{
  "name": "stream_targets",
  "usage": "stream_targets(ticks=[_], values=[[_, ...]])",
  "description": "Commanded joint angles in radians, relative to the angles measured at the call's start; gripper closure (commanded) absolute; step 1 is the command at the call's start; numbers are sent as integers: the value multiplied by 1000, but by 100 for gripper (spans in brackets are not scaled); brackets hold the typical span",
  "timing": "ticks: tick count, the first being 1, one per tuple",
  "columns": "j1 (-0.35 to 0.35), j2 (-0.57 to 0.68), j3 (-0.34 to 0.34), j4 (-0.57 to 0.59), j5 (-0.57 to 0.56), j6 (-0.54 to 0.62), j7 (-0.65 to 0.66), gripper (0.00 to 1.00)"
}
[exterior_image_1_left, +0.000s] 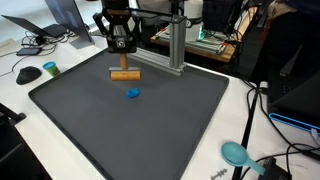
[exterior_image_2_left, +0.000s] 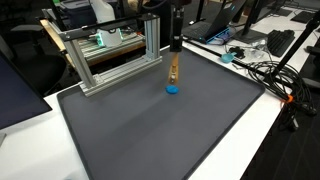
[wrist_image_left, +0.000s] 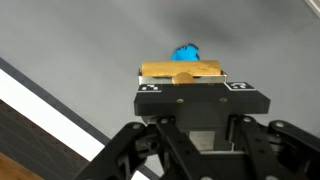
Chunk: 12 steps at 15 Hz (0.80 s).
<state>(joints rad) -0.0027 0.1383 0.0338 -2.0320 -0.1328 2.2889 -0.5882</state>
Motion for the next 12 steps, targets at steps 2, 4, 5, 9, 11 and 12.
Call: stream_targets(ticks=[2,4,5,9,11,12], values=[[-8,61,4,31,15,0,-5,78],[-17,85,13,36,44,8,-41,78],[-15,100,11,43,33,8,-22,78],[-20,154,14,68,31,17,-16,78],[-28,177,19,82,42,25,-30,78],[-35,187,23,88,51,33,-42,78]])
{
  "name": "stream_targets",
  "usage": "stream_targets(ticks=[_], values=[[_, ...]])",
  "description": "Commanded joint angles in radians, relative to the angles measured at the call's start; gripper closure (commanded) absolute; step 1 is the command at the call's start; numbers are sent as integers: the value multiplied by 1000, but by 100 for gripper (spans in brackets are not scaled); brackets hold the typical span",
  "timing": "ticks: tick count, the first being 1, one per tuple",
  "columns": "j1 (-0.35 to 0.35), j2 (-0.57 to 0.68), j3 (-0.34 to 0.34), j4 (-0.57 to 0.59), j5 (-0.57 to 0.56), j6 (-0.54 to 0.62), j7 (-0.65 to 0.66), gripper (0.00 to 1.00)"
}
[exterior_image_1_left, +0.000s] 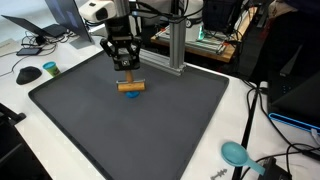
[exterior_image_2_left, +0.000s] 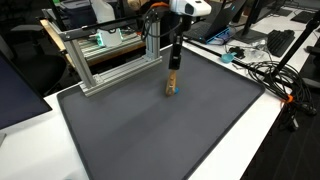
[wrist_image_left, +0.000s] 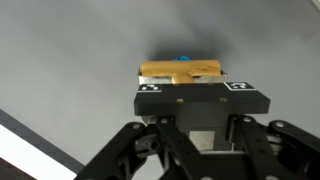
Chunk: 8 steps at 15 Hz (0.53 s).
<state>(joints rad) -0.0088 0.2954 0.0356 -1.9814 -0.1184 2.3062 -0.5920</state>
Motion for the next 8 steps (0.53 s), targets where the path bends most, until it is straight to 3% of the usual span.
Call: stream_targets(ticks=[1,8], values=[[-30,41,21,45,35,19,-34,78],[-47,88,35,95,56,-19,-72,78]])
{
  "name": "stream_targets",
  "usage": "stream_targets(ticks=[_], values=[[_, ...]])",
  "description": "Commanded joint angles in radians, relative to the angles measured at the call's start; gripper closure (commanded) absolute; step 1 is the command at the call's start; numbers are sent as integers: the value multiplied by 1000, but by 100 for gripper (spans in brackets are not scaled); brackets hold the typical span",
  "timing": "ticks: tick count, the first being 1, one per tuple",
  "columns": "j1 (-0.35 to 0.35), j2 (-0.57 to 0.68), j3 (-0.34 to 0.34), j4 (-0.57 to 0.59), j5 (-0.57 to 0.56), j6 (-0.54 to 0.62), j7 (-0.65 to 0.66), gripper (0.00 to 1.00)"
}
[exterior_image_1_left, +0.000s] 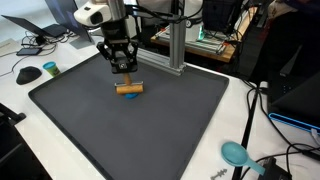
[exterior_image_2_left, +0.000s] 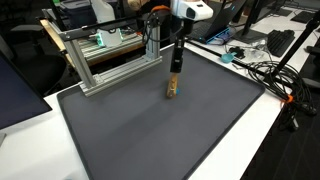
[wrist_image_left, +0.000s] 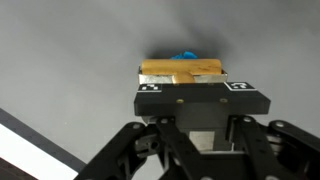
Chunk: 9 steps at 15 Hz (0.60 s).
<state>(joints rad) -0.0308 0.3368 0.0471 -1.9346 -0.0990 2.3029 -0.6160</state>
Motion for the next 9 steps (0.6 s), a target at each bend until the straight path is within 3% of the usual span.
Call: stream_targets(ticks=[1,9], values=[[-24,54,23,52,32,-20,-48,78],[-18,100,30,87,29,-37,-54,78]])
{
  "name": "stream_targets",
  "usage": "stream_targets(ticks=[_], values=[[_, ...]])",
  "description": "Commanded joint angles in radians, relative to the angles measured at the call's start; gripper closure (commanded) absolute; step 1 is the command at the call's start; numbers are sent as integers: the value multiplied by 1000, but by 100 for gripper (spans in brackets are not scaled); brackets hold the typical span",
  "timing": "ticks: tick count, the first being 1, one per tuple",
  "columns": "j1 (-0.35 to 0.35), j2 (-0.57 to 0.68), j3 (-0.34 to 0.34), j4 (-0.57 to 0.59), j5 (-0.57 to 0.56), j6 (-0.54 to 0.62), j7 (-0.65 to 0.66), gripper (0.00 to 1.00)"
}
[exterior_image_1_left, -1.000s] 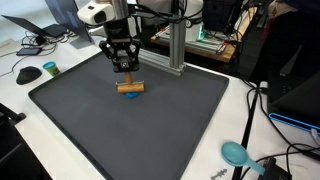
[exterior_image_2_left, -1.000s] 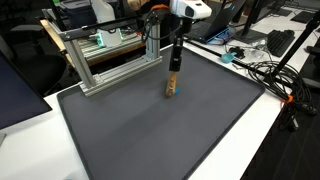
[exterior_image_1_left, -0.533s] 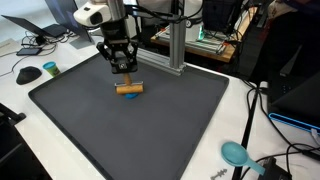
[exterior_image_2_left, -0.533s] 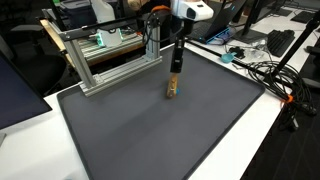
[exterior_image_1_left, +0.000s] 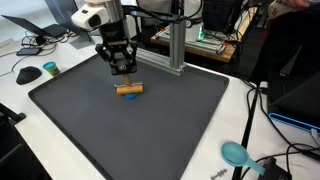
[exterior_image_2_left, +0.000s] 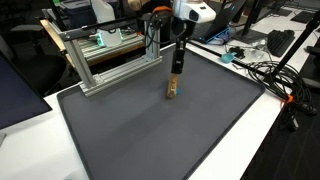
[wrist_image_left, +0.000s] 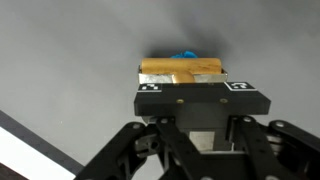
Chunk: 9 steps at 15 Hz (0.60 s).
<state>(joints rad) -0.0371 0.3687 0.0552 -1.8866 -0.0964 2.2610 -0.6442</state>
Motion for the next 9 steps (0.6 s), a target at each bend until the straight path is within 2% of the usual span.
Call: stream_targets(ticks=[1,9], values=[[-10,76,23,43,24,-1,-24,78],[-4,103,28,58,17,-10,-16,78]])
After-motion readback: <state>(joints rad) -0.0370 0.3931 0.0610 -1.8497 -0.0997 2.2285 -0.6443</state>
